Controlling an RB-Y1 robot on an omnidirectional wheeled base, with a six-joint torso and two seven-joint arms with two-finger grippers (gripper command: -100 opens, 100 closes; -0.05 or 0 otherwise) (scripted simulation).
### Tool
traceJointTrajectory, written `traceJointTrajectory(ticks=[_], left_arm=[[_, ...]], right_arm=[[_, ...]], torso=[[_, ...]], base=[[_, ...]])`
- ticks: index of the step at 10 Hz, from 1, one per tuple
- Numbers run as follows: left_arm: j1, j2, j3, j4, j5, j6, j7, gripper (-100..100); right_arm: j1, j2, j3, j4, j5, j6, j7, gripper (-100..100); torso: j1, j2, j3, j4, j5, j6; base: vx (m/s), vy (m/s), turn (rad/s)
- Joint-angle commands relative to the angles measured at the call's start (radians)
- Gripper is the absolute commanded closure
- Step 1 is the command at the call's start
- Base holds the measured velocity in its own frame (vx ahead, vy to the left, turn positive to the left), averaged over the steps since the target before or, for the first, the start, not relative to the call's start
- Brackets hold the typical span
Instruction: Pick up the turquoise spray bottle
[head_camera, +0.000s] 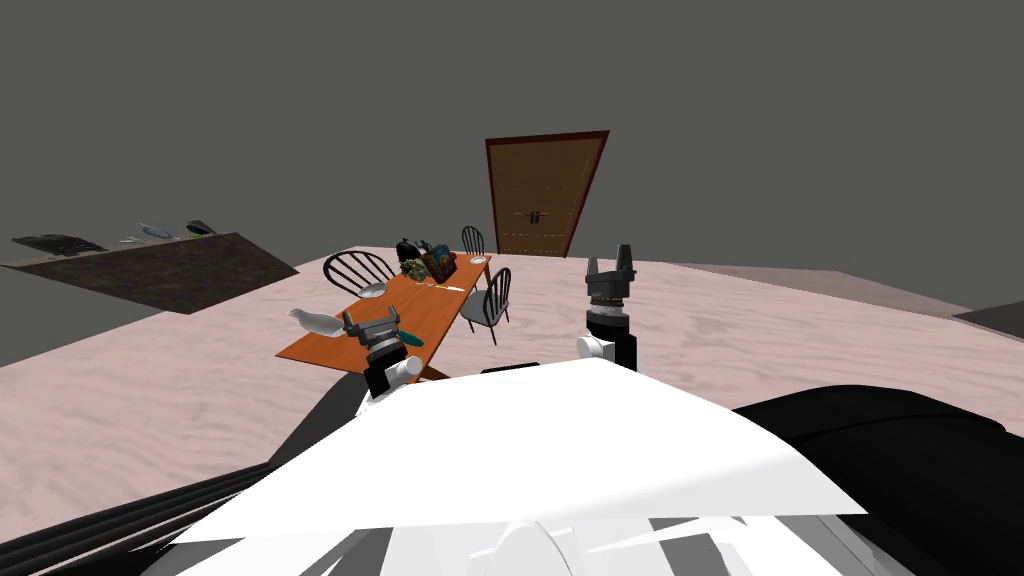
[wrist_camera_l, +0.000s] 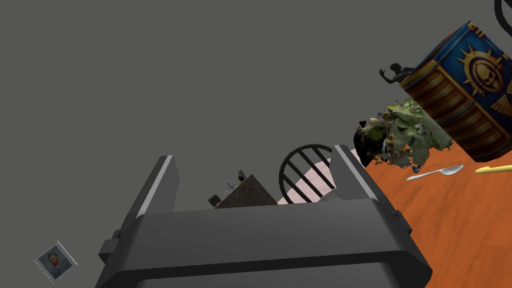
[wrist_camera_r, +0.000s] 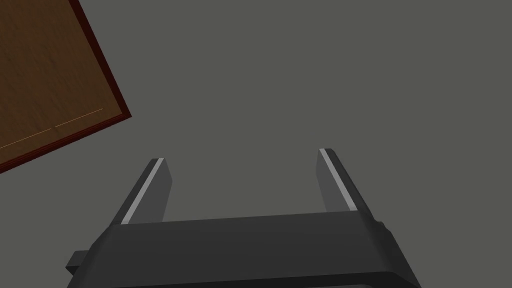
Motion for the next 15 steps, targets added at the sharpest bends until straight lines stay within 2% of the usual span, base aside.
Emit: traceJointTrajectory(ticks=[1, 3, 4, 5, 7, 9, 10, 12, 13, 15], left_arm=[[-0.009, -0.002, 0.008, 0.033, 0.014, -0.003, 0.021, -100], [-0.046, -0.012, 0.040, 0.106, 0.065, -0.012, 0.087, -100], [-0.046, -0.012, 0.040, 0.125, 0.065, -0.012, 0.094, -100], [-0.063, -0.018, 0.055, 0.164, 0.089, -0.014, 0.130, -100], [-0.063, -0.018, 0.055, 0.180, 0.089, -0.014, 0.130, -100], [-0.097, -0.032, 0.085, 0.249, 0.135, -0.015, 0.197, -100], [-0.097, -0.032, 0.085, 0.271, 0.135, -0.015, 0.200, -100], [-0.126, -0.052, 0.112, 0.355, 0.178, -0.013, 0.266, -100], [-0.126, -0.052, 0.112, 0.355, 0.178, -0.013, 0.266, -100], [-0.152, -0.078, 0.137, 0.428, 0.215, -0.010, 0.325, -100]], right_arm=[[0.000, 0.000, 0.000, 0.000, 0.000, 0.000, 0.000, 0], [0.000, 0.000, 0.000, 0.000, 0.000, 0.000, 0.000, 0], [0.000, 0.000, 0.000, 0.000, 0.000, 0.000, 0.000, 0], [0.000, 0.000, 0.000, 0.000, 0.000, 0.000, 0.000, 0], [0.000, 0.000, 0.000, 0.000, 0.000, 0.000, 0.000, 0], [0.000, 0.000, 0.000, 0.000, 0.000, 0.000, 0.000, 0], [0.000, 0.000, 0.000, 0.000, 0.000, 0.000, 0.000, 0], [0.000, 0.000, 0.000, 0.000, 0.000, 0.000, 0.000, 0], [0.000, 0.000, 0.000, 0.000, 0.000, 0.000, 0.000, 0], [0.000, 0.000, 0.000, 0.000, 0.000, 0.000, 0.000, 0]], torso=[[0.000, 0.000, 0.000, 0.000, 0.000, 0.000], [0.001, 0.002, 0.001, 0.000, 0.000, 0.000], [0.000, -0.002, -0.001, 0.000, 0.000, 0.000], [-0.001, 0.000, 0.000, 0.000, 0.000, 0.001], [0.002, 0.002, 0.001, 0.000, 0.000, 0.000], [0.003, 0.004, 0.002, 0.001, 0.001, 0.000], [0.002, 0.000, 0.000, 0.000, 0.000, 0.000], [0.003, 0.000, 0.000, 0.000, 0.001, 0.000], [0.003, -0.003, -0.002, -0.001, 0.001, 0.000], [0.002, 0.002, 0.001, 0.000, 0.001, 0.000]], base=[[0.088, -0.032, 0.059], [0.139, -0.040, 0.174], [0.133, -0.072, 0.071], [0.125, -0.038, 0.098], [0.061, -0.006, 0.041], [0.112, -0.023, 0.184], [0.117, -0.028, 0.076], [0.164, -0.013, 0.178], [0.126, -0.022, 0.065], [0.100, -0.029, 0.146]])
